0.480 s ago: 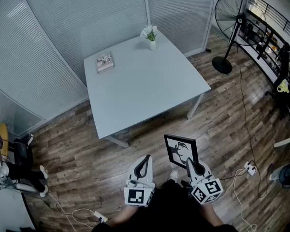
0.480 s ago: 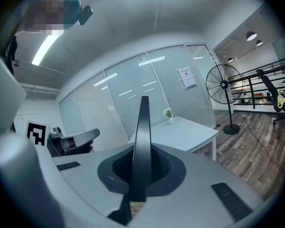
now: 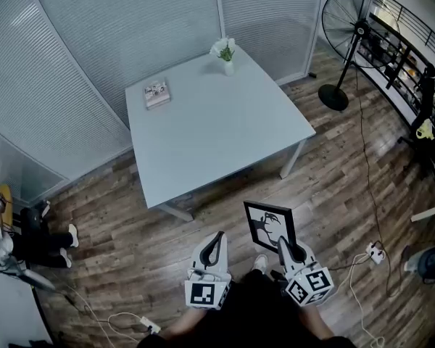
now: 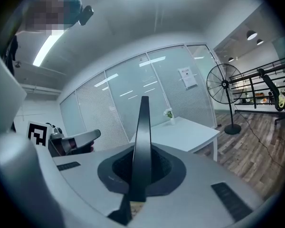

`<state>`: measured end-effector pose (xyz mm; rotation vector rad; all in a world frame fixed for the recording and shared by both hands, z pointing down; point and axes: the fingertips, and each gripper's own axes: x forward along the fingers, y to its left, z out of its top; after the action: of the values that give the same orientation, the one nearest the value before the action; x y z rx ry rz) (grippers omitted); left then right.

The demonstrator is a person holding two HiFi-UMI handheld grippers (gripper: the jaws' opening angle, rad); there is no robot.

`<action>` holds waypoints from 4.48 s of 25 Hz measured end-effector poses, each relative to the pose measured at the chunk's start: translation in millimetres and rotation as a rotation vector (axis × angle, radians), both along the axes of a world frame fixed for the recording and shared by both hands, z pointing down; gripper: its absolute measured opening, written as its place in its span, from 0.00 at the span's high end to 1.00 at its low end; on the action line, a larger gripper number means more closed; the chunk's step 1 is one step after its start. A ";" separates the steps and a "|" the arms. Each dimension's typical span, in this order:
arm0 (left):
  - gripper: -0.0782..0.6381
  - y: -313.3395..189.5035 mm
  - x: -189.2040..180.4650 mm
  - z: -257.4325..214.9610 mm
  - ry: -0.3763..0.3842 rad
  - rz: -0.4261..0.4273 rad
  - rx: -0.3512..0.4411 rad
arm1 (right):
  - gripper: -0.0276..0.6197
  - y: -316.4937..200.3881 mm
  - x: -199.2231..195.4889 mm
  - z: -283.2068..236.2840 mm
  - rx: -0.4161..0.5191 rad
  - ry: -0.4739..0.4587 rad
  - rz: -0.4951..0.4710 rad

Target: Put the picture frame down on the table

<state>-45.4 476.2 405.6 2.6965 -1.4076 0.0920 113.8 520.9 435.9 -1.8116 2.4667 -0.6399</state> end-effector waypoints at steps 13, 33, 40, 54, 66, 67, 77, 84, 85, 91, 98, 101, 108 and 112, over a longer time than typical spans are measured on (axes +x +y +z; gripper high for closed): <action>0.87 -5.7 32.8 -1.7 -0.003 -0.057 0.024 | 0.93 2.8 34.4 15.1 -0.031 -0.046 -0.049; 0.87 -34.4 57.4 16.9 -0.020 -0.204 0.018 | 0.93 -36.3 75.3 42.3 -0.033 -0.078 -0.140; 0.87 -73.3 63.6 24.5 -0.017 -0.192 0.013 | 0.93 -69.2 75.7 47.1 -0.045 -0.074 -0.149; 0.87 -254.5 41.0 23.6 0.001 -0.155 -0.011 | 0.93 -243.4 64.8 43.1 -0.081 -0.055 -0.093; 0.87 -402.8 -0.6 22.7 0.006 -0.111 -0.025 | 0.93 -391.7 14.3 34.1 -0.109 -0.078 -0.068; 0.87 -411.6 -5.1 22.8 0.003 -0.106 -0.031 | 0.93 -401.7 9.1 33.6 -0.110 -0.081 -0.070; 0.87 -468.4 -33.2 24.0 0.045 -0.108 -0.021 | 0.93 -465.7 -12.3 36.3 -0.126 -0.104 -0.069; 0.87 -497.9 -30.5 35.9 0.032 -0.110 -0.083 | 0.93 -522.7 -17.3 43.4 -0.130 -0.138 -0.110; 0.87 -503.5 -30.5 35.5 0.033 -0.113 -0.079 | 0.93 -531.0 -18.6 44.5 -0.131 -0.144 -0.119; 0.87 -538.7 -26.9 31.1 0.052 -0.135 -0.075 | 0.93 -581.2 -16.5 54.2 -0.156 -0.166 -0.147; 0.87 -588.4 -19.1 41.8 0.041 -0.151 -0.117 | 0.93 -648.8 -13.3 73.4 -0.197 -0.151 -0.182; 0.87 -610.2 -16.9 44.4 0.035 -0.157 -0.127 | 0.93 -675.6 -13.5 81.6 -0.214 -0.148 -0.195; 0.87 -649.8 -19.8 58.3 0.051 -0.197 -0.132 | 0.93 -728.2 -14.6 113.4 -0.265 -0.151 -0.207; 0.87 -659.9 -18.7 68.9 0.031 -0.185 -0.170 | 0.93 -749.6 -18.6 134.8 -0.299 -0.152 -0.211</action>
<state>-64.1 -183.7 474.5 2.4110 -1.5551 0.1472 95.1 -228.7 570.7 -1.5186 2.5908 -1.1684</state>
